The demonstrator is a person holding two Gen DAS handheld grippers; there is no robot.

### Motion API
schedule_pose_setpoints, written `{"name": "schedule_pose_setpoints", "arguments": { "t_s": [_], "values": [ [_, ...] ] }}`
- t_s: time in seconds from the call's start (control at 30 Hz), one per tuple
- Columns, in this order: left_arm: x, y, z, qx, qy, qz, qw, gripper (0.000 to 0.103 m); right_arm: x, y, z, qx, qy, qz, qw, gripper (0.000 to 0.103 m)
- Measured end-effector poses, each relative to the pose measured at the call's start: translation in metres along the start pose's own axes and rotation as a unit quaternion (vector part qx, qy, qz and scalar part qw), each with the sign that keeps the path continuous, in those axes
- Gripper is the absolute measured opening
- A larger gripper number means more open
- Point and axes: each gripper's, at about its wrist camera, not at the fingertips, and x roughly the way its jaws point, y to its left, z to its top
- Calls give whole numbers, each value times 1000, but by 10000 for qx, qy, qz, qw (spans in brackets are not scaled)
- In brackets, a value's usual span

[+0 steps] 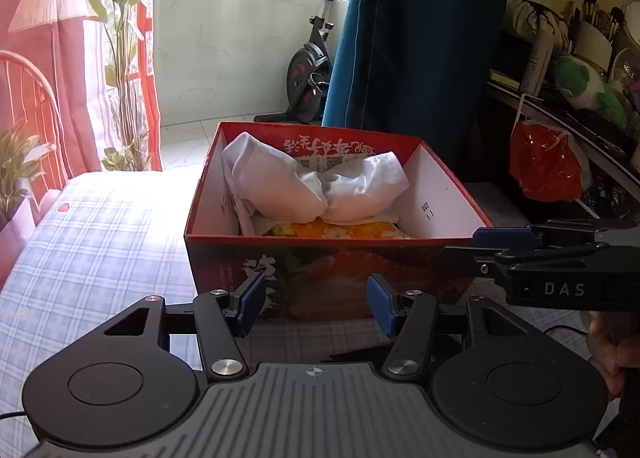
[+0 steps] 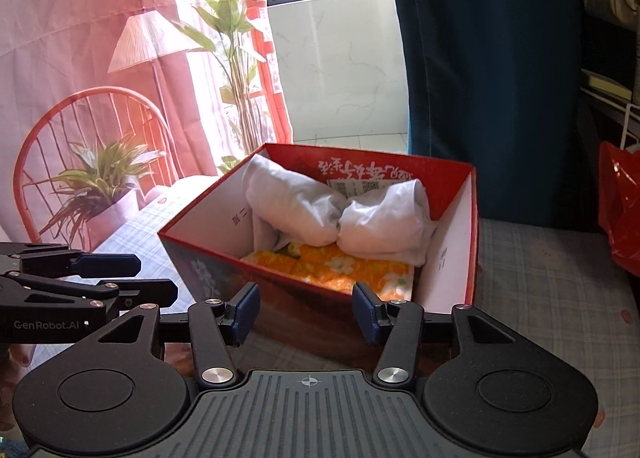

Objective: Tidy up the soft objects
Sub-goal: 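Move both grippers down to the blue-and-white bag on the table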

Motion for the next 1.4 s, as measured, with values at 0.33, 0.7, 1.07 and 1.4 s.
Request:
{"name": "schedule_pose_setpoints", "arguments": {
  "t_s": [0.33,0.7,1.07,1.4],
  "values": [
    [3,-7,-53,-416,318,-420,9977,57,5,10,-70,195,291,-164,9993,49],
    [18,-9,-86,-527,564,-452,9960,55,-7,27,-110,-409,9,-500,9979,54],
    [17,-15,-105,-400,599,-425,9965,55,-8,15,-144,-9,53,-483,9988,54],
    [17,-15,-111,-343,611,-377,9968,30,-9,7,-157,319,18,-386,9987,55]
  ]
}}
